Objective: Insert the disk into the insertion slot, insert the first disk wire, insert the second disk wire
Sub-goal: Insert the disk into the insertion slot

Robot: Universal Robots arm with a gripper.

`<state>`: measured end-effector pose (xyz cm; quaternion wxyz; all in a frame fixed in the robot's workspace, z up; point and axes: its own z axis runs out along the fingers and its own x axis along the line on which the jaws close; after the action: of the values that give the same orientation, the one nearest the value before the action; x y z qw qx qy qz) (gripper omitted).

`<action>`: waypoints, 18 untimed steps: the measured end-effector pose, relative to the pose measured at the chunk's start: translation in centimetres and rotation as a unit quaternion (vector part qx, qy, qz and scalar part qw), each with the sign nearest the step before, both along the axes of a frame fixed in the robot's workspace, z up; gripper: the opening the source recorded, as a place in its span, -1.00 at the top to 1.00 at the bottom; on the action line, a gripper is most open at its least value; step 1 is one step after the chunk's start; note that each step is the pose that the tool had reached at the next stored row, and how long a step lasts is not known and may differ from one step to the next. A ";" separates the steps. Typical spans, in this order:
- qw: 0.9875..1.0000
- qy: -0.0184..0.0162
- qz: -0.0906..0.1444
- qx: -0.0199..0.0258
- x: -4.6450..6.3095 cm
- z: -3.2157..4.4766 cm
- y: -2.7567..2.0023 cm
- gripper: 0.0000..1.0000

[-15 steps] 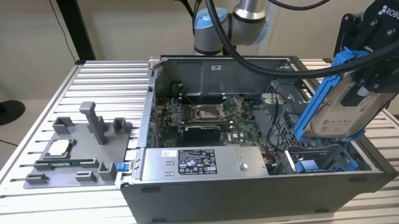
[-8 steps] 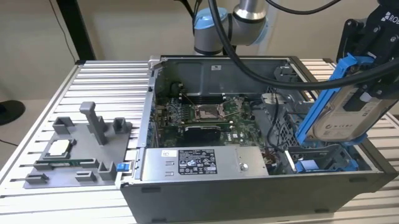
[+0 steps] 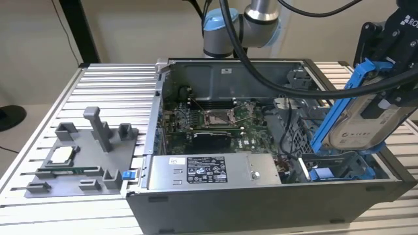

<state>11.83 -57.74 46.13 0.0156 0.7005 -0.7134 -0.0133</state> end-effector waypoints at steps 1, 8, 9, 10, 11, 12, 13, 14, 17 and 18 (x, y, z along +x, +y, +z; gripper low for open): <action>1.000 0.000 0.000 0.000 0.0 -0.01 0.00 1.00; 1.000 0.000 0.000 0.000 0.0 -0.37 0.00 1.00; 1.000 0.000 0.000 0.000 0.0 -0.47 0.00 1.00; 1.000 0.000 0.000 0.000 0.0 -0.58 0.00 1.00; 1.000 0.000 0.000 0.000 0.0 -0.69 0.00 1.00; 1.000 0.000 0.000 0.000 0.0 -0.84 0.00 1.00; 1.000 0.000 0.000 0.000 0.0 -0.96 0.00 1.00; 1.000 0.000 0.000 0.000 0.0 -1.11 0.00 1.00; 1.000 0.000 0.000 0.000 0.0 -1.54 0.00 1.00; 1.000 0.000 0.000 0.000 0.0 -1.69 -0.01 1.00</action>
<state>11.83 -57.75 44.44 0.0155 0.7005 -0.7134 -0.0134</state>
